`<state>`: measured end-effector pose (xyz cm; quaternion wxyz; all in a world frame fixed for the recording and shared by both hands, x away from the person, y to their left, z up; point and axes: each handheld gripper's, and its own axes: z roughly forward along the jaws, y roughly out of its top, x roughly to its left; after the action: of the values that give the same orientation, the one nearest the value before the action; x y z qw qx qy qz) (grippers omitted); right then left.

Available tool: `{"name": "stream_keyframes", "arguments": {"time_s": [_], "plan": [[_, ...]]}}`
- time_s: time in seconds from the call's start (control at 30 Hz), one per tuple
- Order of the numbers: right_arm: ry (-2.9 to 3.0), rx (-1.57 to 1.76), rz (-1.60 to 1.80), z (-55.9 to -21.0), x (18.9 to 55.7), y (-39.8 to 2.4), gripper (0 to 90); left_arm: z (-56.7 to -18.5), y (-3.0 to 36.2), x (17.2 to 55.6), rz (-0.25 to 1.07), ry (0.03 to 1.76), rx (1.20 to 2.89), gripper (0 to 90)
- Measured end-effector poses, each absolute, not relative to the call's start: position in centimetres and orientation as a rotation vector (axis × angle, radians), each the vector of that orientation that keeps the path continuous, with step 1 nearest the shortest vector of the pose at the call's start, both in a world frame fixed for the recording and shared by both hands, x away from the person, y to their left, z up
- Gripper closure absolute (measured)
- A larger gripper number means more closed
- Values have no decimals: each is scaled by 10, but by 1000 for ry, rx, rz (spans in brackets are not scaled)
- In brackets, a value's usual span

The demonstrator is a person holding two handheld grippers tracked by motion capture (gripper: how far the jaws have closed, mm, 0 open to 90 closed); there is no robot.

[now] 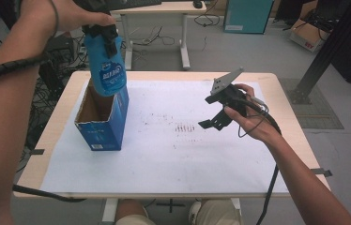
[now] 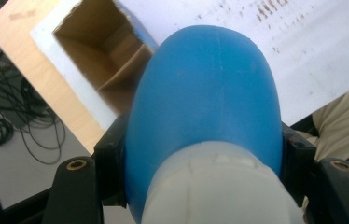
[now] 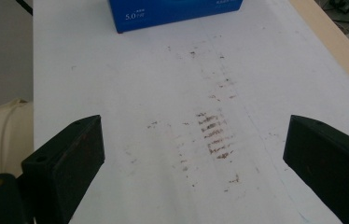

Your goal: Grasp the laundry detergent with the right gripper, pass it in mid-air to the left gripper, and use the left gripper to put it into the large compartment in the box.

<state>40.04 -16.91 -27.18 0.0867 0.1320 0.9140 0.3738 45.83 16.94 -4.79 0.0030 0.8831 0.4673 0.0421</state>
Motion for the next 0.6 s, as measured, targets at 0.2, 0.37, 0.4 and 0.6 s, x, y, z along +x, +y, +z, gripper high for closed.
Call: {"name": "stream_keyframes", "arguments": {"time_s": [0.2, 0.37, 0.4, 0.6], "plan": [[2715, 401, 1102, -268, 399, -174, 54, -40, 181, 458, 157, 1592, 2681, 370], [2712, 405, 1097, -267, 398, -177, 54, -35, 192, 459, 182, 1672, 2604, 370], [2710, 407, 1095, -266, 397, -177, 54, -34, 194, 459, 173, 1693, 2585, 370], [2704, 413, 1081, -263, 397, -180, 54, -32, 207, 460, 149, 1785, 2505, 370]]}}
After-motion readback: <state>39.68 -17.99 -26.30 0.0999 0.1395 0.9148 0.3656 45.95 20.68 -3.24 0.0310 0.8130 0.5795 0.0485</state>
